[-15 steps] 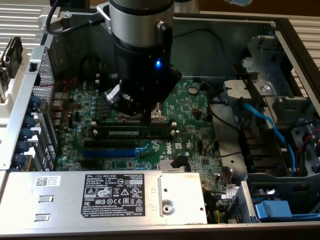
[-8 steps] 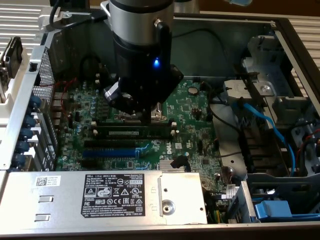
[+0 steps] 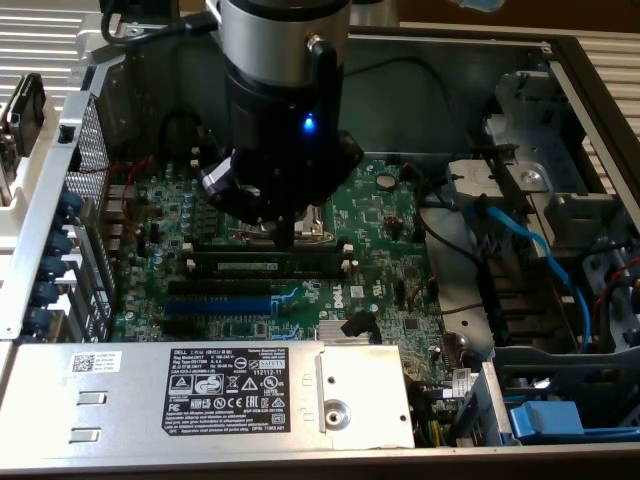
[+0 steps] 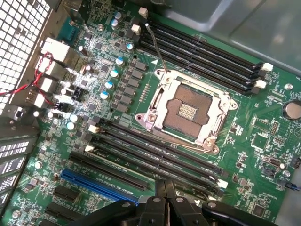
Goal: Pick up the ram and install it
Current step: 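Press down the ram until it locks into place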
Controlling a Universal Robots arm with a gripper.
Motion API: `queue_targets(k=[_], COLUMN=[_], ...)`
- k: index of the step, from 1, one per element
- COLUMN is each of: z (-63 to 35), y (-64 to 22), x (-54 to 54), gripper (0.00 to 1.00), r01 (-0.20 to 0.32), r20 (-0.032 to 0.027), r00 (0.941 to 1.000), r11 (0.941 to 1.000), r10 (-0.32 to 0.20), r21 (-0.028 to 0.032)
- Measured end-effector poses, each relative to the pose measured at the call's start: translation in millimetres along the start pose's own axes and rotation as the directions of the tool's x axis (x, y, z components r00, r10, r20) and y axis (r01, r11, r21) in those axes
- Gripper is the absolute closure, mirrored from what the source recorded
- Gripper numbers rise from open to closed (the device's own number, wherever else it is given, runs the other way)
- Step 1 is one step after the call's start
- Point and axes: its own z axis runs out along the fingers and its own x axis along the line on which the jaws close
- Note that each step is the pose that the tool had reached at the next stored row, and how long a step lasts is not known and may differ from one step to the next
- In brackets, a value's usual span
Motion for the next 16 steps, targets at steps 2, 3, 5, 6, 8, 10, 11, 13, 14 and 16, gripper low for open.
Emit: queue_targets(k=[2, 3, 5, 6, 8, 10, 11, 13, 14, 16], z=[-0.2, -0.4, -1.3, -1.7, -2.8, -3.9, -4.2, -4.7, -4.9, -5.1], y=[0.0, 0.0, 0.0, 0.0, -0.1, -0.1, -0.1, -0.1, -0.1, -0.1], x=[0.0, 0.0, 0.0, 0.0, -0.1, -0.2, -0.2, -0.3, -0.3, -0.4], gripper=[0.9, 0.9, 0.9, 0.9, 0.9, 0.9, 0.9, 0.9, 0.9, 0.9], r01=[-0.011, -0.018, -0.03, -0.037, -0.05, -0.064, -0.07, -0.085, -0.092, -0.107], r20=[-0.0127, -0.018, -0.0258, -0.0289, -0.0349, -0.0406, -0.0424, -0.0449, -0.0456, -0.0465], r00=[0.9999, 0.9997, 0.9992, 0.9989, 0.9981, 0.9971, 0.9966, 0.9952, 0.9945, 0.993], r11=[0.9999, 0.9998, 0.9995, 0.9993, 0.9987, 0.9977, 0.9972, 0.9958, 0.9951, 0.9934], r10=[0.011, 0.018, 0.03, 0.037, 0.05, 0.065, 0.071, 0.086, 0.094, 0.109], r21=[-0.0042, -0.004, 0.0011, 0.0046, 0.0122, 0.021, 0.0247, 0.0324, 0.0358, 0.0413])
